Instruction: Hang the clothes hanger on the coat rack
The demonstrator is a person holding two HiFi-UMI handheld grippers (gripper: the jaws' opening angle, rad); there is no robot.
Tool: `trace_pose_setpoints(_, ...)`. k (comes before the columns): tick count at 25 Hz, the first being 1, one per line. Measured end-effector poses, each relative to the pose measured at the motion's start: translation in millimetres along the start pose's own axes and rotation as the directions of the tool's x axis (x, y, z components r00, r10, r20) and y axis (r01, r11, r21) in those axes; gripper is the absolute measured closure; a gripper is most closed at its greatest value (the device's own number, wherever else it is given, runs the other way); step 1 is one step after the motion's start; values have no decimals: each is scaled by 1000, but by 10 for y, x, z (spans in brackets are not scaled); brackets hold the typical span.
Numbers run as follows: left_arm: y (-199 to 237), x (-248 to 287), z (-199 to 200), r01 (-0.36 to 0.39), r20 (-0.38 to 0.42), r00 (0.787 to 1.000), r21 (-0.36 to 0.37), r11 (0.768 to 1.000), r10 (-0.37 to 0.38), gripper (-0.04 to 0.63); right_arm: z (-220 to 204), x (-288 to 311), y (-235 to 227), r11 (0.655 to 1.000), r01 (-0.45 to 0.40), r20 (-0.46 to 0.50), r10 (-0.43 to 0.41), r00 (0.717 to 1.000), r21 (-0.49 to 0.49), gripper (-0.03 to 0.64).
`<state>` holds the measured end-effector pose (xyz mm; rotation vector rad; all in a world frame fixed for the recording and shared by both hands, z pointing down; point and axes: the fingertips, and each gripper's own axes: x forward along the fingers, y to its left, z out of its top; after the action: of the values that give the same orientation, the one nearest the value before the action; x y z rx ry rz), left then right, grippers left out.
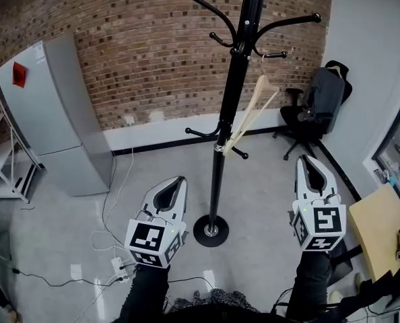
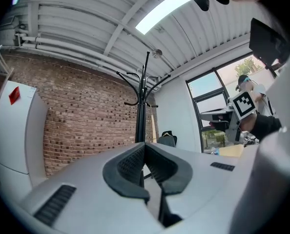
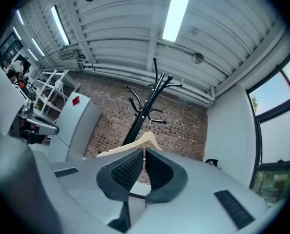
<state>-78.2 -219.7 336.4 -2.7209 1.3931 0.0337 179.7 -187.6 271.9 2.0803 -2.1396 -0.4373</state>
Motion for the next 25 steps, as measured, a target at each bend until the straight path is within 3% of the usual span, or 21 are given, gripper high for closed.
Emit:
trace_pose_setpoints(1,-50,-10,7,3,2,1000,-1,1000,-3,586,-31,-64,-14,1000,6,0,-6,1000,23,603)
trace_pose_setpoints(13,-716,-359,62,-23,9,1000,-37,999,24,586,-408,-941,219,969,-115,-56,131,990,220,607)
trace_pose_setpoints(25,-1374,-959,231,-67,26,997,-19,998,67,586,-302,-1714,145,967,-148,-57,162,985,205,607)
